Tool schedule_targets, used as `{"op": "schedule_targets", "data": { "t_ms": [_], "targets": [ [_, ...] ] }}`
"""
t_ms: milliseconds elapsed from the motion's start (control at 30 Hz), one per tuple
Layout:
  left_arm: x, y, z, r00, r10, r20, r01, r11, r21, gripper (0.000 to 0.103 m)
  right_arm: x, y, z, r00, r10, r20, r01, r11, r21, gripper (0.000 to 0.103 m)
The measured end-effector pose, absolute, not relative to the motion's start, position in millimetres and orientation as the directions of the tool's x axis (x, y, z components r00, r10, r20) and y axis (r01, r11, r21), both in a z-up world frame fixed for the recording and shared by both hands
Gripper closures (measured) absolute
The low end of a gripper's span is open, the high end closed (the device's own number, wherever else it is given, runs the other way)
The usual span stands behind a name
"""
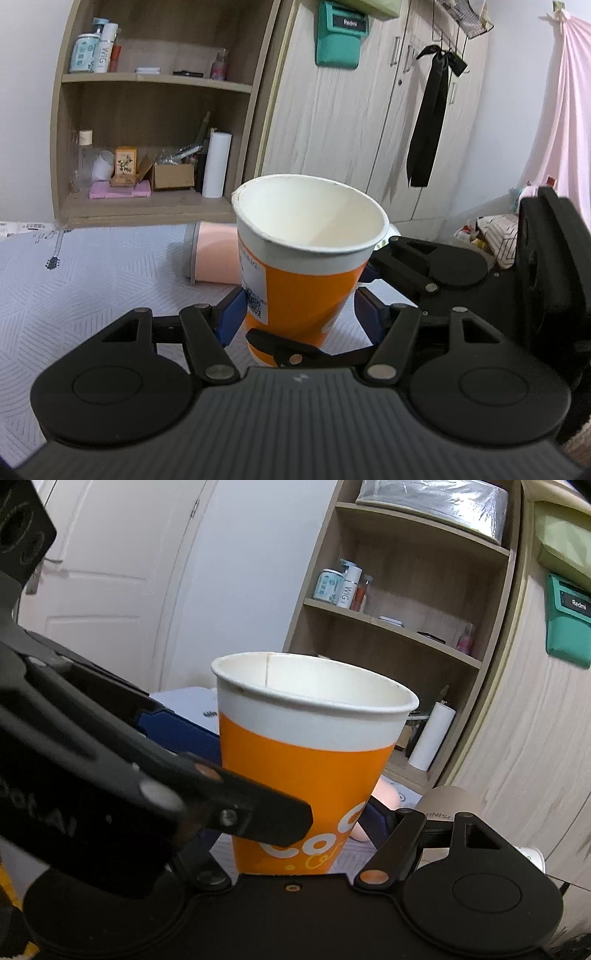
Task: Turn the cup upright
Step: 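Lower the upright orange cup onto the table with the left gripper, then open the left gripper and pull it back from the cup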
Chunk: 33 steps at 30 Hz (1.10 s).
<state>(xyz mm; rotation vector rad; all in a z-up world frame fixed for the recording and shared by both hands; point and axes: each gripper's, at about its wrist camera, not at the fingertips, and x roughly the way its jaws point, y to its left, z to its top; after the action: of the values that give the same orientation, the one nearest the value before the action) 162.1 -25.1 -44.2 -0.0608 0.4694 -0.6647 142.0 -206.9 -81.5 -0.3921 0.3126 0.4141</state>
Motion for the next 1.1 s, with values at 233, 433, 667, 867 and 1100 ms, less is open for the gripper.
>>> {"op": "schedule_targets", "data": {
  "t_ms": [233,433,667,867,1100],
  "targets": [
    [171.8,-26.9,-44.8,0.674,-0.627,-0.390,0.573,0.777,-0.259,0.041,155.7,-216.3,-81.1,0.845,0.335,-0.417,-0.452,0.864,-0.221,0.024],
    [171.8,-32.2,-44.4,0.674,-0.614,-0.411,0.553,0.788,-0.269,0.037,158.9,-223.8,-83.5,0.829,0.354,-0.433,-0.457,0.875,-0.159,0.024],
    [151.1,-27.4,-39.2,0.706,-0.569,-0.422,0.506,0.822,-0.261,0.030,146.6,-227.7,-84.8,0.840,0.325,-0.435,-0.422,0.894,-0.147,0.013],
    [116.2,-17.7,-26.8,0.785,-0.476,-0.396,0.417,0.879,-0.229,0.028,118.1,-241.8,-80.8,0.855,0.311,-0.416,-0.382,0.919,-0.097,0.013],
    [61.3,-13.0,-4.9,0.873,-0.377,-0.310,0.348,0.926,-0.146,0.028,72.4,-255.4,-62.6,0.902,0.286,-0.324,-0.326,0.943,-0.073,0.013]
  ]
}}
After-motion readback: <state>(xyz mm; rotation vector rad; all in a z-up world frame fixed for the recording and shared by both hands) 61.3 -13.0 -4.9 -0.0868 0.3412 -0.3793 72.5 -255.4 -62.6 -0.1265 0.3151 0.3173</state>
